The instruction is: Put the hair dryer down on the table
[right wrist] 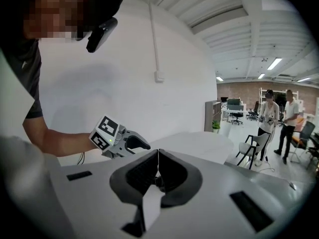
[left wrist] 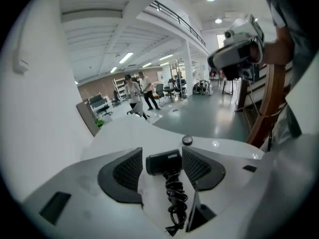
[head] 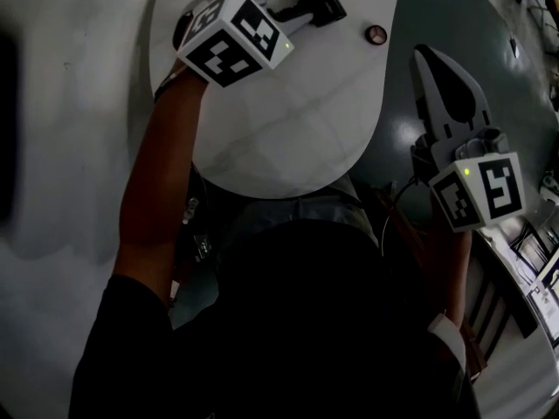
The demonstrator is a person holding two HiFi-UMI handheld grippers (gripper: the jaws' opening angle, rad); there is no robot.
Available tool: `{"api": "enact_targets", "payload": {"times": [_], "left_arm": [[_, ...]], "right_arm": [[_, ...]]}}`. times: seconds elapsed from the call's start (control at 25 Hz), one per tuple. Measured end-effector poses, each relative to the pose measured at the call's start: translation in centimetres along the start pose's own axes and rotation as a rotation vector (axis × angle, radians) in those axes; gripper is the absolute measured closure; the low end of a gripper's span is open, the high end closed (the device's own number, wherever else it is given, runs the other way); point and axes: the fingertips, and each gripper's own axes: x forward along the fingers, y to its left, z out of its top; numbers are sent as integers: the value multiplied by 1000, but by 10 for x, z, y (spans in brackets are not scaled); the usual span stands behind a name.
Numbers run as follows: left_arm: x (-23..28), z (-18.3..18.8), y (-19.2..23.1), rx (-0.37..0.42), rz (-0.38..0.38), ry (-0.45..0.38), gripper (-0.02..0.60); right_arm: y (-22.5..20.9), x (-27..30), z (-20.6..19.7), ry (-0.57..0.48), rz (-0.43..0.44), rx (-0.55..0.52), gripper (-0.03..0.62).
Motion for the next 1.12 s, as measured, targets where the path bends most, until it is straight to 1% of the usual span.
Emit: {"api": "enact_targets", "payload": {"times": [0.08, 0.16, 0.28, 0.32, 0.4, 0.48, 0.56, 0.64, 0.76, 0.84, 1.0, 1.12], "left_arm": [[-31, 24, 5, -32, 28, -107, 368], [-62, 43, 7, -68, 60, -216, 396], [-108, 66, 9, -89, 135, -368, 501], [-124, 74, 8, -103, 153, -421, 516], [-155, 88, 4, -153, 162, -525, 549], [-181, 94, -3, -210, 149, -595, 554], [-199, 93, -11, -244, 132, -628, 554], [-209, 87, -21, -259, 123, -636, 554], [-209, 68, -41, -266, 123, -617, 554], [-209, 58, -56, -282, 109, -608, 554], [-242, 44, -68, -323, 74, -605, 554], [-266, 28, -69, -309, 99, -564, 554]], "right_arm": [[9, -3, 16, -26, 11, -26, 586], [18, -7, 27, -46, 15, -55, 586], [28, -15, 40, -74, 21, -70, 586], [31, -19, 44, -83, 22, -72, 586], [38, -27, 55, -104, 24, -78, 586], [45, -34, 67, -125, 27, -91, 586], [52, -41, 76, -142, 30, -106, 586], [59, -46, 82, -154, 35, -116, 586], [65, -53, 77, -161, 42, -140, 586], [70, -61, 73, -159, 41, -151, 586], [97, -73, 79, -136, 43, -152, 586], [118, -79, 79, -103, 53, -179, 586]]}}
